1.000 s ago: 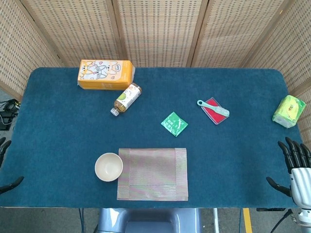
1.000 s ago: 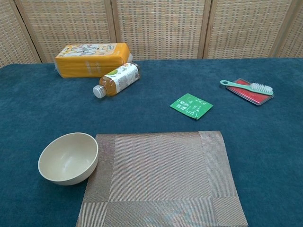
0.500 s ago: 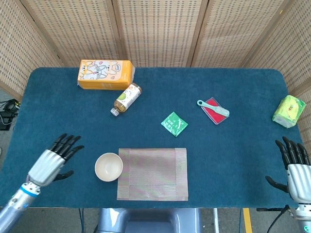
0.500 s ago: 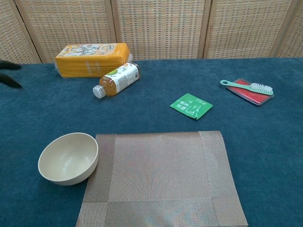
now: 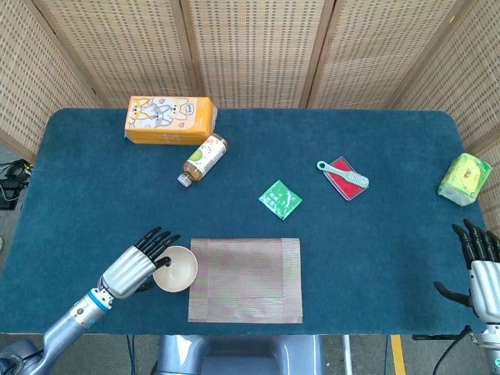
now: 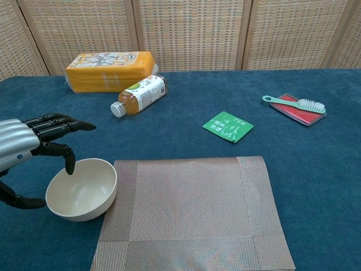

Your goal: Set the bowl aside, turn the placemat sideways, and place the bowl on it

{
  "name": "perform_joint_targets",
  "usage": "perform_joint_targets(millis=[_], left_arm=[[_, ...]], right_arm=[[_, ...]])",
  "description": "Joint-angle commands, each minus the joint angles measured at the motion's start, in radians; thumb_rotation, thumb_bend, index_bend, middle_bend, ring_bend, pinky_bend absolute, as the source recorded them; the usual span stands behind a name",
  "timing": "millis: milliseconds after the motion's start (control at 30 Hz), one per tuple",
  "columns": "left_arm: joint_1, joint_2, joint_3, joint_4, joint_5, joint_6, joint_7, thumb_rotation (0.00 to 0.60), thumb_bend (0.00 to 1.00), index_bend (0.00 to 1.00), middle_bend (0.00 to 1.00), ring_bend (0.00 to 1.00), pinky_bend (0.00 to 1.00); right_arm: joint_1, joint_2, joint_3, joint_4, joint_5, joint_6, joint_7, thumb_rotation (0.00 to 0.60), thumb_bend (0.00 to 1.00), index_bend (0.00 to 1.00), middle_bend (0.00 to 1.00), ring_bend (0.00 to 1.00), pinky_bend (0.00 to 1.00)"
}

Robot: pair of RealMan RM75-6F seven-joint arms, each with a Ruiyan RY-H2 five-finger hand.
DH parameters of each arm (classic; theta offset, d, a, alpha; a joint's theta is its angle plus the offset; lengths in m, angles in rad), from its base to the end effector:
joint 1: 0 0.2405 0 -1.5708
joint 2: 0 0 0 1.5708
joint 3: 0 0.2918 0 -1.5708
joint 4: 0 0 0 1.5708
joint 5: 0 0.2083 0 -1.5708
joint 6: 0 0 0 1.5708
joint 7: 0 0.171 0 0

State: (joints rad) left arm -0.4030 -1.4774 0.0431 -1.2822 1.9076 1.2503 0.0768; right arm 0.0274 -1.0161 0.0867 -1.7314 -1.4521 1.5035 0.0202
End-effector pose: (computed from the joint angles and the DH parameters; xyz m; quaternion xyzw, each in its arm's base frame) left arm -0.2564 0.2632 -0.0019 -0.8229 -0.2158 -0.3952 0.3467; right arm -0.3377 -0.1972 0.2122 0.5529 -0.4076 0.3939 0.6108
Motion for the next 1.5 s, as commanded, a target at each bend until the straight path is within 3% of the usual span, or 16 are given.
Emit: perform_joint_targets(millis=[33,200,367,633,900,1133,1367,1500], left_arm=[[-0.007,-0.011,0.005,0.004,-0.009,-0.008,0.011,0.6,0.0,0.44,0.0,0.0,0.0],[-0.023,-0.051,0.013,0.026,-0.035,-0.049,0.061,0.6,0.03,0.47,0.0,0.0,0.0],[-0.03,-0.072,0.018,0.043,-0.064,-0.071,0.087,0.6,0.17,0.48,0.0,0.0,0.0],[-0.036,-0.095,0.007,0.074,-0.096,-0.043,0.09,0.6,0.43,0.6,0.0,0.0,0.0],[-0.047,-0.083,-0.04,0.086,-0.162,-0.02,0.058,0.6,0.44,0.68,0.0,0.0,0.0],[-0.089,-0.062,-0.141,0.114,-0.291,-0.067,-0.012,0.6,0.44,0.7,0.0,0.0,0.0],[-0.124,-0.059,-0.212,0.176,-0.439,-0.177,-0.099,0.6,0.44,0.7,0.0,0.0,0.0],[-0.152,-0.083,-0.261,0.289,-0.557,-0.288,-0.191,0.6,0.44,0.69,0.0,0.0,0.0]], right_arm=[[0.0,0.003,0.001,0.002,0.003,-0.003,0.008,0.6,0.0,0.0,0.0,0.0,0.0],[-0.001,0.008,0.001,0.004,0.001,-0.001,0.022,0.6,0.0,0.0,0.0,0.0,0.0],[0.001,0.009,0.002,0.007,0.006,-0.007,0.027,0.6,0.0,0.0,0.0,0.0,0.0],[0.003,0.006,0.001,0.008,0.007,-0.012,0.025,0.6,0.0,0.0,0.0,0.0,0.0],[0.005,0.0,0.0,0.01,0.005,-0.014,0.023,0.6,0.0,0.0,0.0,0.0,0.0],[0.013,-0.008,-0.001,0.012,0.013,-0.028,0.006,0.6,0.0,0.0,0.0,0.0,0.0],[0.019,-0.014,0.004,0.016,0.029,-0.041,-0.006,0.6,0.0,0.0,0.0,0.0,0.0],[0.026,-0.021,0.007,0.021,0.049,-0.057,-0.021,0.6,0.0,0.0,0.0,0.0,0.0]])
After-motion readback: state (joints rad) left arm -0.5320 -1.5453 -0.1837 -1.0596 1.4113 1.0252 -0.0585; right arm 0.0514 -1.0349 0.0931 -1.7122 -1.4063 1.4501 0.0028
